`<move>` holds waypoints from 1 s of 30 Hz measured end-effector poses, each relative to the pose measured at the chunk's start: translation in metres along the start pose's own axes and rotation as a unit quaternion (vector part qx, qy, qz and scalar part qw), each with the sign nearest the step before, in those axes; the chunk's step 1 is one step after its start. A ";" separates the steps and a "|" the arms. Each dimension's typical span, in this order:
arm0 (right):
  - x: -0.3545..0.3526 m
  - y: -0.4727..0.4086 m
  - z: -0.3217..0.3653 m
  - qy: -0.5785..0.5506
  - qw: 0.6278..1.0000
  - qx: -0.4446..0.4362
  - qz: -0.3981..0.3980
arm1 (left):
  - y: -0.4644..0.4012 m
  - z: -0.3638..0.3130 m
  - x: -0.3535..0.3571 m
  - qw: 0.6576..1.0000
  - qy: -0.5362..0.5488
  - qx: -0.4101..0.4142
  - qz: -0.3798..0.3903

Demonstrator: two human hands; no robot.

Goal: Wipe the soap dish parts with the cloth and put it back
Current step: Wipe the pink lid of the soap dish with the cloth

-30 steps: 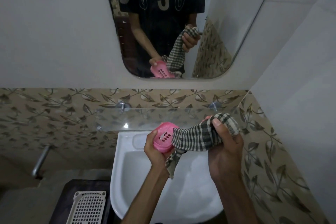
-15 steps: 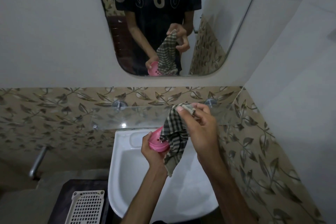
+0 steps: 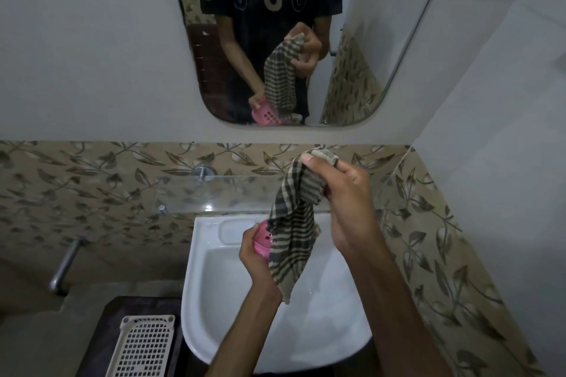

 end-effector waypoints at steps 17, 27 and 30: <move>-0.011 0.006 0.002 -0.092 0.989 -0.092 0.066 | 0.017 -0.095 0.047 0.990 -0.022 0.112 0.078; -0.005 0.008 -0.048 0.038 0.994 -0.096 0.027 | 0.029 -0.094 0.079 0.981 -0.104 0.110 0.123; -0.009 0.007 -0.055 0.081 0.990 -0.117 0.001 | 0.034 -0.095 0.089 0.974 -0.105 0.079 0.182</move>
Point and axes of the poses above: each hand's wrist, its own y-axis away from the middle knuckle, its own x-axis out of the palm, z = x × y, the point moved 8 cm from there along -y, towards the middle knuckle, and after that the axes turned 4 degrees about -y, right-handed, at the moved point
